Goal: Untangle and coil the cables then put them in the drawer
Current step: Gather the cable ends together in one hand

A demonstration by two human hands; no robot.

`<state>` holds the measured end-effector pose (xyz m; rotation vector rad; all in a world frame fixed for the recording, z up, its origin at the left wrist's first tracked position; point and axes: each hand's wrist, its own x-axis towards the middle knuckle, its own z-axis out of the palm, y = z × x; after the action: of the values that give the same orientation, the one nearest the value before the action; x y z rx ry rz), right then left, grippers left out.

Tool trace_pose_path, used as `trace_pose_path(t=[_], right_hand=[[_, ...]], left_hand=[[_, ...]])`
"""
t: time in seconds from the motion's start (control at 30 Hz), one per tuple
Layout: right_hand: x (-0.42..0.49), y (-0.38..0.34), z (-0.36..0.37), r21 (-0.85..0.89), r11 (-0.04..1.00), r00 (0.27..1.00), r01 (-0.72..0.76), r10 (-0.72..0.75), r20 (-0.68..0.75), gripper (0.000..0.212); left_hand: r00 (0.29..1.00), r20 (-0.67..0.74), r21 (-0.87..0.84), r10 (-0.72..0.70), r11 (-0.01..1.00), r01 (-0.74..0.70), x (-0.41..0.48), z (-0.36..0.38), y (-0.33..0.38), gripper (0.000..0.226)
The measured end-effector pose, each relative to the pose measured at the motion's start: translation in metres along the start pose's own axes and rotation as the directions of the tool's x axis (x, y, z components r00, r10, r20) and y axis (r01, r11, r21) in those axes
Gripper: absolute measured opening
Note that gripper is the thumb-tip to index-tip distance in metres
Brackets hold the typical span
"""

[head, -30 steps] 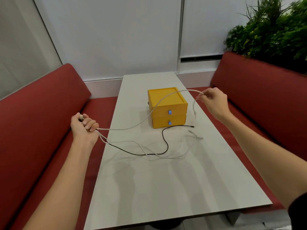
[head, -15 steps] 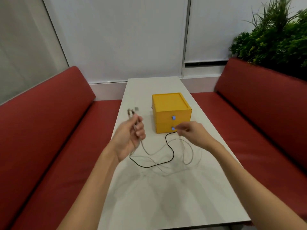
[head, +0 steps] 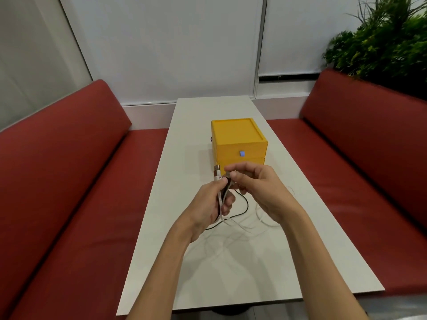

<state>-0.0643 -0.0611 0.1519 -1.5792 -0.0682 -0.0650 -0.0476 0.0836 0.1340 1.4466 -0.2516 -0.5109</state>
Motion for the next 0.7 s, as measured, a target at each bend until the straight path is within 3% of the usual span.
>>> trace_pose_path(t=[0.2,0.37,0.7], right_hand=[[-0.0006,0.0021,-0.0017,-0.042,0.999,0.999,-0.021,0.023,0.046,0.025],[-0.0002,-0.0006,-0.0019,-0.098,0.994,0.998,0.056,-0.051,0.047,0.017],[0.0047,0.0025,-0.001,-0.078,0.996,0.999,0.042,-0.042,0.004,0.012]], left_hand=[[0.999,0.039,0.147,0.008,0.989,-0.014,-0.0058,-0.0007,-0.0035,0.035],[0.999,0.055,0.151,0.003,0.988,-0.011,-0.004,-0.0015,-0.0053,0.034],[0.996,0.067,0.267,0.052,0.961,-0.068,0.0027,-0.006,0.0,0.024]])
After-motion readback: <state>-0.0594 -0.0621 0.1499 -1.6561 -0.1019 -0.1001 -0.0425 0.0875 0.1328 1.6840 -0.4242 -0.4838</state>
